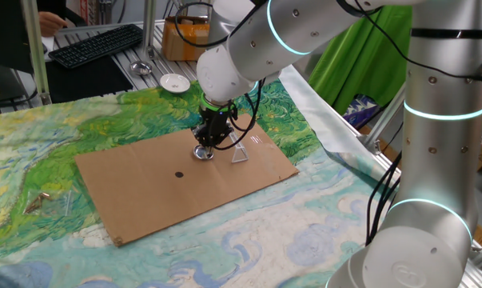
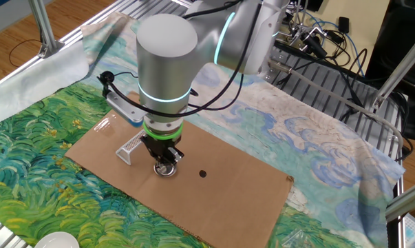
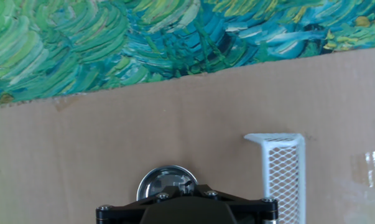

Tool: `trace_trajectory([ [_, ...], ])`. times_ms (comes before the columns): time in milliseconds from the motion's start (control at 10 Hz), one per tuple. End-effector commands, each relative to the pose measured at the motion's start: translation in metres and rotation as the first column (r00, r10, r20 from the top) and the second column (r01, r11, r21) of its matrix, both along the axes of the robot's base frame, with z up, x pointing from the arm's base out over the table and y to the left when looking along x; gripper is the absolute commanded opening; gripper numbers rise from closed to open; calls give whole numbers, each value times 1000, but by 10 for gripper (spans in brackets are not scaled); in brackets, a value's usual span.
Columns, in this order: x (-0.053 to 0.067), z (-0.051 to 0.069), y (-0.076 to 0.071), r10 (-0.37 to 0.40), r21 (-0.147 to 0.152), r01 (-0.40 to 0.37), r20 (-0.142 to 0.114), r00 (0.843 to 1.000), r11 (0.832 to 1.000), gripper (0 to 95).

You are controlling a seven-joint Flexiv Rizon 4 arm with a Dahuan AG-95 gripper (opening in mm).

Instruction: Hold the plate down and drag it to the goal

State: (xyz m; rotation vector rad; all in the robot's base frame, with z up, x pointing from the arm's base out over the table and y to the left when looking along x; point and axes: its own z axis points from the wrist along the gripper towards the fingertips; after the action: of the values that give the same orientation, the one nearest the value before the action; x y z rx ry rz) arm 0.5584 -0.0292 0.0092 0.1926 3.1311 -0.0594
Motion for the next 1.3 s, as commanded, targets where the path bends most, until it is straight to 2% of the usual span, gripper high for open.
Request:
trace_trajectory([
  [100, 0, -1, -3, -2, -16, 2, -4, 1000, 1000, 0],
  [200, 0, 0, -3, 13, -51, -13, -5, 1000, 999, 0],
  [400, -1, 1, -6, 27, -80, -28, -6, 1000, 996, 0],
  [700, -2, 3, -8, 38, -108, -39, -8, 999, 993, 0],
  [1300, -3, 3, -8, 33, -134, -33, -7, 999, 990, 0],
])
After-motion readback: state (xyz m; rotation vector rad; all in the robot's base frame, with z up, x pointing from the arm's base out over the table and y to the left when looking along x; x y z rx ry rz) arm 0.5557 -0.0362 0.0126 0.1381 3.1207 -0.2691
